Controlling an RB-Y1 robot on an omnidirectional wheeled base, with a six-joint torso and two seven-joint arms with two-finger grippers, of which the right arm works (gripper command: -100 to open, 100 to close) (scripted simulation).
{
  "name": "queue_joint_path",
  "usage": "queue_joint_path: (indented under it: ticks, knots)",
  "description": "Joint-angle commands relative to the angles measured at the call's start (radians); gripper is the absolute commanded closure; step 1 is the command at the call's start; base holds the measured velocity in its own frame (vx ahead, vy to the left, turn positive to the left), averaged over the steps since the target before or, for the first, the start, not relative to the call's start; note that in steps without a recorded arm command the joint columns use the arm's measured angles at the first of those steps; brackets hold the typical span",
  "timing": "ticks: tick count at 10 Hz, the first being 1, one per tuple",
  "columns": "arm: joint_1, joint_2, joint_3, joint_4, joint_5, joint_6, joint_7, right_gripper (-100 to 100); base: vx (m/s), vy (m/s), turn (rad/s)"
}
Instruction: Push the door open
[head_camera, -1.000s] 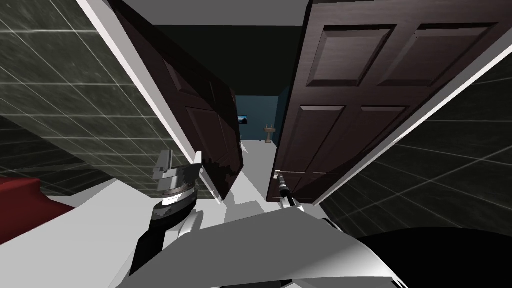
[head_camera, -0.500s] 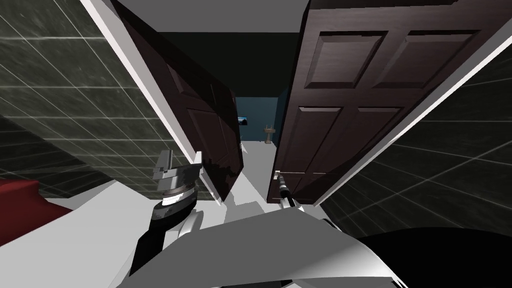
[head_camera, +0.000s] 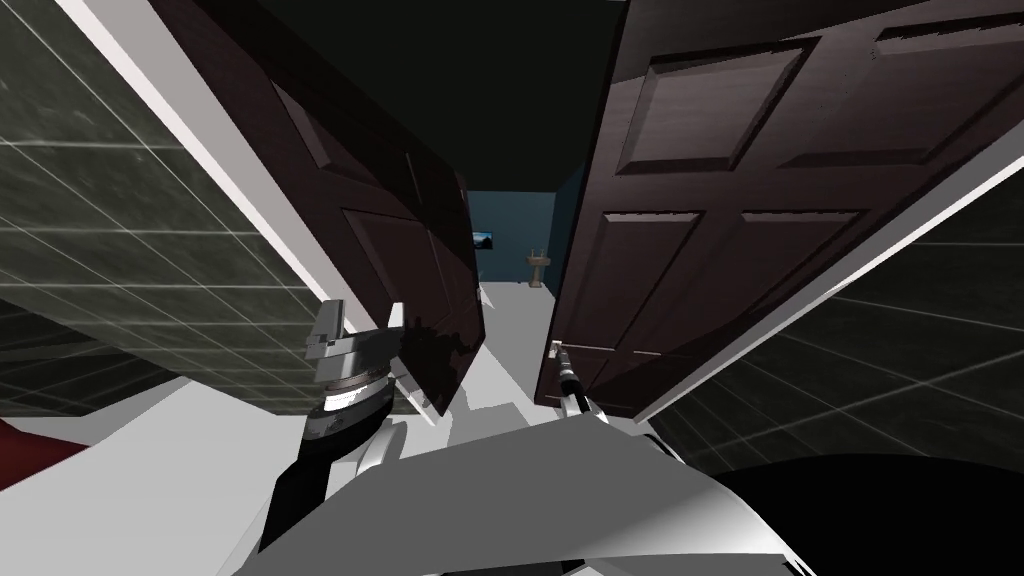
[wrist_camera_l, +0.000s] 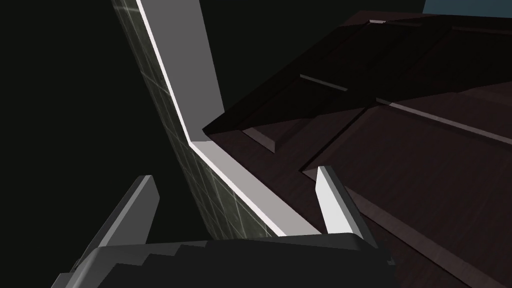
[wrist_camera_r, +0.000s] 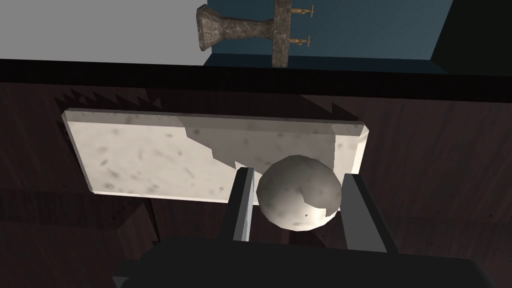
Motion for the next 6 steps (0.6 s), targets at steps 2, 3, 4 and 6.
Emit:
queue_joint_path:
  ticks: [2,3,4,6]
  knots:
    - [0.010,0.003,-0.021,-0.028,-0.012,0.015,0.020,100,0.099,-0.012,-0.027]
    - [0.009,0.004,-0.026,-0.027,-0.014,0.015,0.024,100,0.192,0.004,-0.060]
    - [0.007,0.005,-0.037,-0.025,-0.020,0.015,0.032,100,0.196,0.024,-0.067]
    - [0.003,0.009,-0.059,-0.021,-0.033,0.015,0.049,100,0.188,0.012,-0.074]
